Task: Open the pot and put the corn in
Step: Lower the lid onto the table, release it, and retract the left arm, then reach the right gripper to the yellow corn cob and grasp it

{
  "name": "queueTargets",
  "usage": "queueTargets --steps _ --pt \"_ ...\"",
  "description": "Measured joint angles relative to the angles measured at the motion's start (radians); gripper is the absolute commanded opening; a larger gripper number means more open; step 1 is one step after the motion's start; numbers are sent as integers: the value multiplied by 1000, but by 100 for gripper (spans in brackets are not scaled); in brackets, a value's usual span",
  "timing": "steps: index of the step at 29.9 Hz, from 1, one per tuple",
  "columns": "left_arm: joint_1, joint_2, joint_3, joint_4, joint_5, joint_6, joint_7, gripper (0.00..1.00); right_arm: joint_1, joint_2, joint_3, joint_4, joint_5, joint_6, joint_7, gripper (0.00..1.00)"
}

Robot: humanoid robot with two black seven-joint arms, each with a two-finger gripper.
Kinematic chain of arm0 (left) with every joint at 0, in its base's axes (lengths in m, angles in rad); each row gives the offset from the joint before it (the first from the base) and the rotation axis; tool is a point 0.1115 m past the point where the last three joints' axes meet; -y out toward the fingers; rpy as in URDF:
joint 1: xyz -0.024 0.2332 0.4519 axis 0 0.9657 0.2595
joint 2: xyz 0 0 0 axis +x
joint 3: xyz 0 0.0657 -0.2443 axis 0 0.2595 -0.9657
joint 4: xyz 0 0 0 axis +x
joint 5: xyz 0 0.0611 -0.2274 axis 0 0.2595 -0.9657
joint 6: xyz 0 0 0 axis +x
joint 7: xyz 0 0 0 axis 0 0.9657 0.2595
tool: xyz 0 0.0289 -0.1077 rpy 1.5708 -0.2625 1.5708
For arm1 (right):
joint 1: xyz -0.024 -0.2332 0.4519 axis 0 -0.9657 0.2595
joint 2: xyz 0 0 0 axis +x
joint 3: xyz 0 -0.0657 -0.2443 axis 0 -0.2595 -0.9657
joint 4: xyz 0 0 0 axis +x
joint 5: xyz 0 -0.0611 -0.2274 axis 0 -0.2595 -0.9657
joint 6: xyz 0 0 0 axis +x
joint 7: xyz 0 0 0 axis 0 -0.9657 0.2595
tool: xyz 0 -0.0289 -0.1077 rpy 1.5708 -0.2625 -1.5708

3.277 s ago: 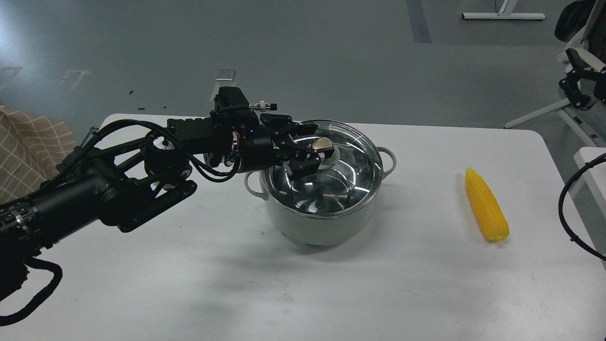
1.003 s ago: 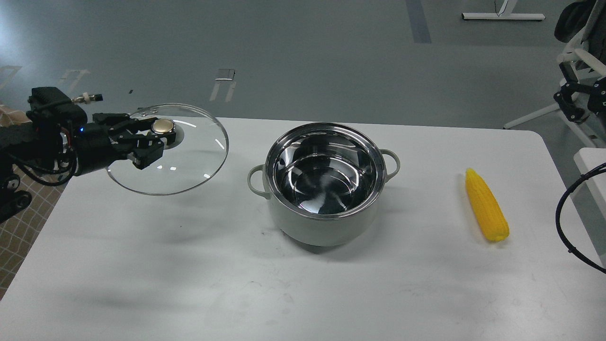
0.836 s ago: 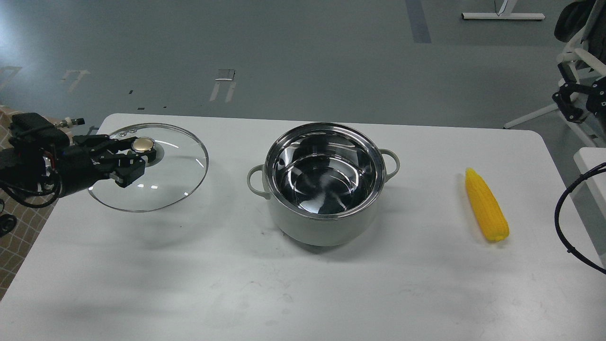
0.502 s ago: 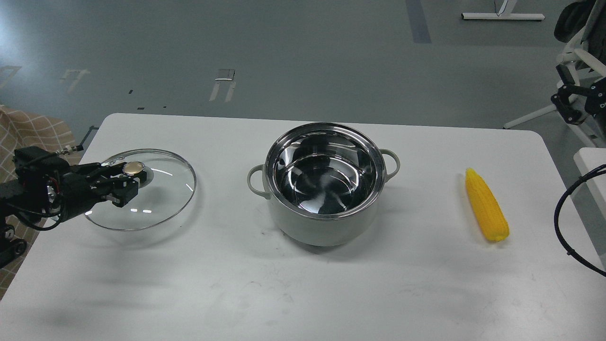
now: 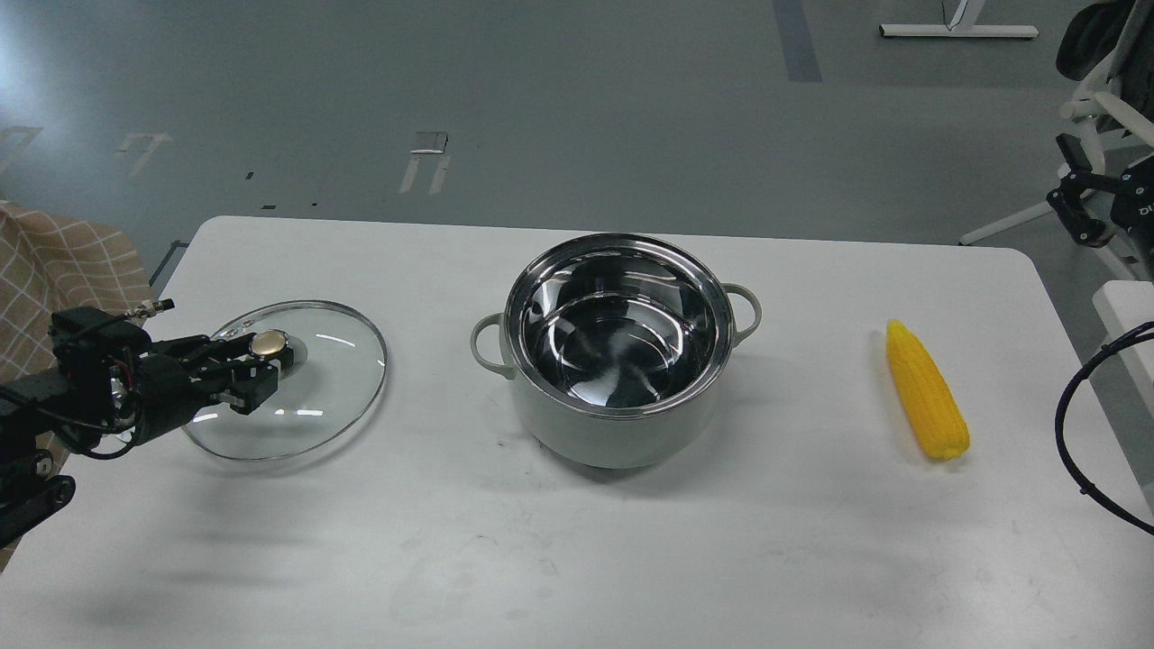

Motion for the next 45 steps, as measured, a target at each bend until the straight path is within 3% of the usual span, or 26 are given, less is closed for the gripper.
queueTargets --steps 2,11,18,23,29,37,39,45 --pt "1 0 0 0 -4 5 -1 78 -1 0 0 0 0 0 0 100" --pt "1 3 -2 1 -81 9 -32 80 -34 -17 -22 5 -3 0 -1 100" --pt "-22 11 -23 1 -185 9 -33 84 -97 -157 -75 40 -106 0 -2 100" --pt "-153 12 -45 1 -478 -15 -33 86 -102 -264 -102 45 -268 0 -1 100" --pt "-379 -24 -53 19 -991 -118 -33 91 -104 -344 -174 117 -483 0 0 100" --pt "-610 -183 -100 246 -1392 -277 -32 94 -103 -355 -310 268 -920 0 2 100" --pt "-635 -229 -151 308 -1458 -314 -4 95 -94 -355 -355 274 -1013 0 3 100" --pt "-663 -326 -386 386 -1592 -410 149 97 -33 -313 -558 215 -1259 0 26 100"
